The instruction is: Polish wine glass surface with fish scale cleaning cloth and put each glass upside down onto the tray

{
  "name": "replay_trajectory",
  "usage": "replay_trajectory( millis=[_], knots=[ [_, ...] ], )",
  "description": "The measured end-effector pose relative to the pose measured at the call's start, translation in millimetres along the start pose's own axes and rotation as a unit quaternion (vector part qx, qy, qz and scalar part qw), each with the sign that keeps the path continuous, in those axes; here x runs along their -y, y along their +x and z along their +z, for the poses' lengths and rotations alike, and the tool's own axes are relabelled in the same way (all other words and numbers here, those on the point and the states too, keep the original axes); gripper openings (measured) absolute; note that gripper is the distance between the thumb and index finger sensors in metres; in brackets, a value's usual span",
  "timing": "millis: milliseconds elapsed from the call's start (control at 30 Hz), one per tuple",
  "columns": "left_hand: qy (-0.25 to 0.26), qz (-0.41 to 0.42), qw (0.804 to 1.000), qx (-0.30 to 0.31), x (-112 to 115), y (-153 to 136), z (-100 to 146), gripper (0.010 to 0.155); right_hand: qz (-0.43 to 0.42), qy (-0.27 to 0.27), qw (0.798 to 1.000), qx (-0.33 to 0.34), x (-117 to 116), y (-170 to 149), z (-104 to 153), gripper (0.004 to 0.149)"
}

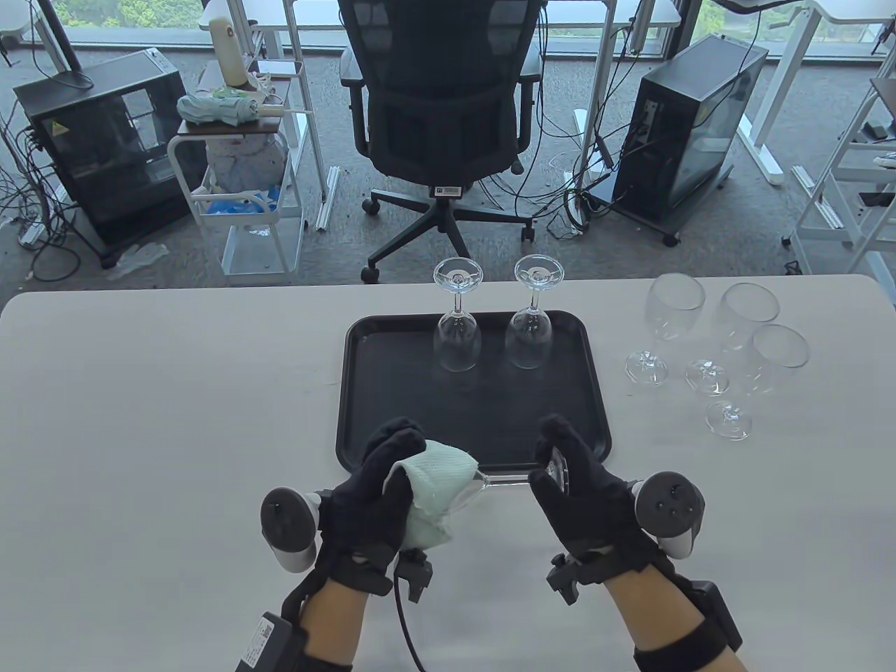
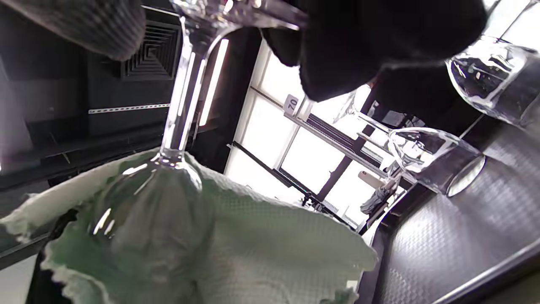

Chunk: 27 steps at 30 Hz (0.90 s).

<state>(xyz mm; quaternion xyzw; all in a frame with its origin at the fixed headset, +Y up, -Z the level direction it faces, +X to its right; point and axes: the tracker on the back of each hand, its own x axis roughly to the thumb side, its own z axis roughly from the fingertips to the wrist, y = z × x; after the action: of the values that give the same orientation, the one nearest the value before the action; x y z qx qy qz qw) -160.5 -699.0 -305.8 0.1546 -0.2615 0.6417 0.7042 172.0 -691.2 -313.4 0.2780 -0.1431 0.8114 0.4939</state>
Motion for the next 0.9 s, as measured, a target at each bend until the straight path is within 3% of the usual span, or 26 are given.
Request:
replay_trajectory(
  millis=[67, 167, 333, 467, 600, 700, 900],
  knots=[
    [0.009, 0.01, 1.0, -0.005, -0.3, -2.2, 0.4, 0.058, 0.073, -0.013, 0.994, 0.081, 0.4, 5.0, 1.6, 0.087],
    [0.0, 0.026, 1.0, -0.008, 0.1, -3.4, 0.1, 0.057, 0.174, -0.042, 0.969, 0.173, 1.3, 11.1, 4.4, 0.093],
    [0.007, 0.017, 1.0, -0.003, 3.1, -0.3, 1.0, 0.057, 0.07, -0.044, 0.992, 0.096, -0.3, 5.8, 3.2, 0.081],
    [0.009, -0.003, 1.0, 0.009, 3.6, -2.0, 1.6, 0.06, -0.031, -0.003, 0.998, -0.051, -2.7, -3.5, 2.1, 0.078],
    [0.008, 0.007, 1.0, -0.004, 0.1, -7.5, 1.6, 0.06, -0.04, 0.018, 0.997, -0.069, -5.7, -9.9, 0.8, 0.079],
    [0.004, 0.021, 1.0, 0.001, -2.0, -5.7, 0.6, 0.056, -0.055, -0.006, 0.996, -0.074, -7.5, -10.7, 2.5, 0.076],
    [0.08, 0.049, 0.995, 0.017, -28.2, 1.3, 0.8, 0.051, -0.091, -0.037, 0.992, -0.083, -6.3, -13.2, 4.8, 0.074]
  ],
)
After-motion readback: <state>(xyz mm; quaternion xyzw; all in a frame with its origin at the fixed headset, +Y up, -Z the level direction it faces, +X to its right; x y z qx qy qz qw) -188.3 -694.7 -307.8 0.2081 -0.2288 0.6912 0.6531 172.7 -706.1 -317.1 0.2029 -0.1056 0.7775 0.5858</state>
